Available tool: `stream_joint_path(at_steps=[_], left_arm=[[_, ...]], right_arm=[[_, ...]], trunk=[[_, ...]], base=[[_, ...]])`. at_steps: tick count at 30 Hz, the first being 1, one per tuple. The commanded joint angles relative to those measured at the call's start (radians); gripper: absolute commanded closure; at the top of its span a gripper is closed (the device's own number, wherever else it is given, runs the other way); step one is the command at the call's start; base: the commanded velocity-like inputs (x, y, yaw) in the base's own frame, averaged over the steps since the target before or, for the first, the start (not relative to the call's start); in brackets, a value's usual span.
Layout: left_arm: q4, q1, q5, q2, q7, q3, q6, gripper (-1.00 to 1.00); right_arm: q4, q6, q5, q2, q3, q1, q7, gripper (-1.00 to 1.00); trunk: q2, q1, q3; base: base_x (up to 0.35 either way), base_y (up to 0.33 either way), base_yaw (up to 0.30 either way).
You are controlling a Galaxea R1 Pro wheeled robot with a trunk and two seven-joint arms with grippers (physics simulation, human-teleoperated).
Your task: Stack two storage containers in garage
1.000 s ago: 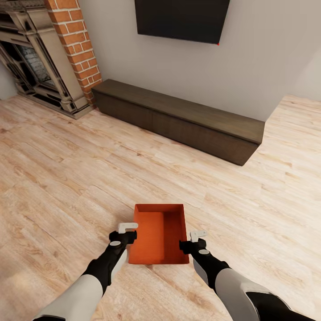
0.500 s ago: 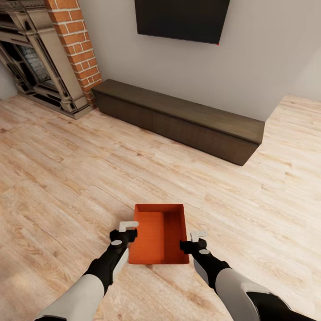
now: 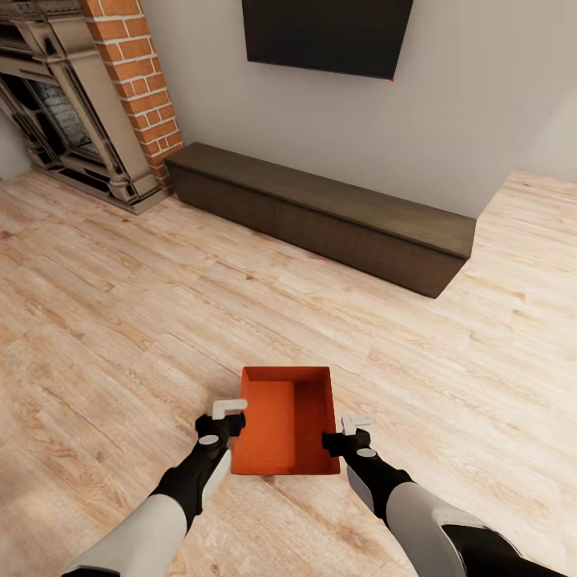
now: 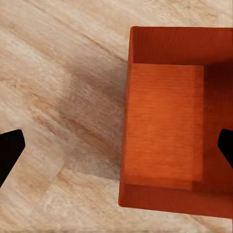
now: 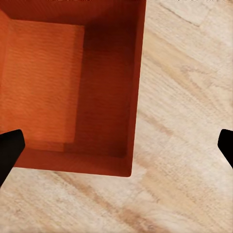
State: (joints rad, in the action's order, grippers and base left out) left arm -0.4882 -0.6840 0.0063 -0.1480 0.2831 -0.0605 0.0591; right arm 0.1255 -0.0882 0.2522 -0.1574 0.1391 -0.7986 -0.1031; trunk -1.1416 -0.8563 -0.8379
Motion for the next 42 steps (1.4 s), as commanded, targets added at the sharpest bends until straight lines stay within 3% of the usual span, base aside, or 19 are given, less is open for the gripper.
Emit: stream_joint_path(at_steps=[1,5,11,22,42], left_arm=[[0.01,0.0,0.002,0.002,0.007,-0.006,0.012,-1.0],[0.051,0.0,-0.001,0.005,-0.006,-0.011,0.028,-1.0],[0.045,0.0,-0.007,0.004,-0.009,-0.01,0.024,-1.0],[0.043,0.0,0.001,-0.004,-0.001,-0.007,-0.056,-1.0],[0.041,0.0,0.001,0.003,-0.008,-0.005,-0.062,-1.0]], right_arm=[[-0.001,-0.004,0.01,-0.001,0.008,-0.001,-0.003,-1.0],[-0.001,-0.005,0.01,-0.002,0.008,-0.001,-0.003,-1.0],[-0.001,-0.005,0.011,-0.003,0.01,-0.001,-0.003,-1.0],[0.0,-0.004,0.012,-0.005,0.011,-0.001,-0.003,-1.0],[0.0,-0.025,0.012,-0.017,0.011,-0.001,-0.003,-1.0]], trunk=[[0.0,0.0,-0.001],[0.0,0.0,-0.001],[0.0,0.0,-0.001],[0.0,0.0,-0.001],[-0.14,-0.077,-0.063]], base=[[0.0,0.0,0.0],[0.0,0.0,0.0],[0.0,0.0,0.0],[0.0,0.0,0.0],[0.0,0.0,0.0]])
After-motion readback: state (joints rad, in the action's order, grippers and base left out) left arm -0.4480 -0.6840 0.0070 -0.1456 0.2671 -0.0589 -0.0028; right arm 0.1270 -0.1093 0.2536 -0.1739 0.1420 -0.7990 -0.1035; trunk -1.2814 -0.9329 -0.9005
